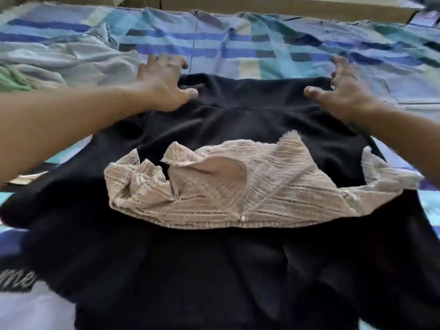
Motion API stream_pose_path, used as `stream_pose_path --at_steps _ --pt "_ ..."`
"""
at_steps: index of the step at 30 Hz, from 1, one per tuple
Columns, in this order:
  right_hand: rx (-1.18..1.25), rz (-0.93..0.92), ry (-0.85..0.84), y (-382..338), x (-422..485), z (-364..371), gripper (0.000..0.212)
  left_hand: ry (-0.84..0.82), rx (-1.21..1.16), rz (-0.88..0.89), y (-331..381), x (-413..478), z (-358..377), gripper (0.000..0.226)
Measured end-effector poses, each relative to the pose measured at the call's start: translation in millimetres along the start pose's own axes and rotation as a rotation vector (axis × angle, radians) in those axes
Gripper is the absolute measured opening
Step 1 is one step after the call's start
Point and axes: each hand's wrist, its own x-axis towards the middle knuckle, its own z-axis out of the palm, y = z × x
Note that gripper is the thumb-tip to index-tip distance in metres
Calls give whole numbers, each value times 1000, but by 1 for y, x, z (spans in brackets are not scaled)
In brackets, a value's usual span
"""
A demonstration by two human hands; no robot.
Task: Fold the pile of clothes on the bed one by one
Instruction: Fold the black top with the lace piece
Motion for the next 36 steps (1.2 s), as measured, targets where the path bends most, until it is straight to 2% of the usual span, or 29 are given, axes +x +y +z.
stream_pose_path --at_steps 2,5,8,9,11,13,14,16,18,20,23,27,30,33,36 --pt "75 -71 -51 2 -47 -8 78 -15 -64 115 -1 -52 -6 59" --pt "140 -213 -16 -3 -131 -28 64 23 -195 238 -16 -125 -20 38" --pt "139 -322 -81 -8 -207 -49 27 13 -194 253 -39 -180 -30 30" --pt "121 -377 -140 -7 -226 -54 23 -8 -179 238 -48 -195 -30 33" --pt "66 -456 -363 1 -254 -57 31 -65 -171 196 -63 -219 -32 47" --pt "-169 -469 -597 11 -273 -47 65 -172 -180 203 -72 -239 -37 62" --pt "-308 -489 -631 19 -280 -41 87 -244 -184 242 -75 -248 -39 66" --pt "-433 -493 -595 29 -288 -33 113 -382 -148 360 -72 -266 -44 69" --pt "-453 -467 -538 37 -288 -34 120 -451 -33 495 -62 -285 -44 72" --pt "-453 -418 -487 46 -286 -42 119 -440 75 614 -47 -301 -36 81" --pt "-395 -283 -415 61 -283 -55 99 -293 104 725 -18 -318 -14 81" --pt "-391 -328 -269 73 -281 -62 40 -179 53 753 36 -317 17 70" --pt "-343 -339 -231 75 -281 -71 34 -186 67 726 78 -312 32 66" --pt "-277 -311 -117 79 -281 -95 35 -252 -134 643 99 -302 35 66" --pt "-257 -259 63 83 -283 -128 25 -315 -306 701 96 -285 15 59"
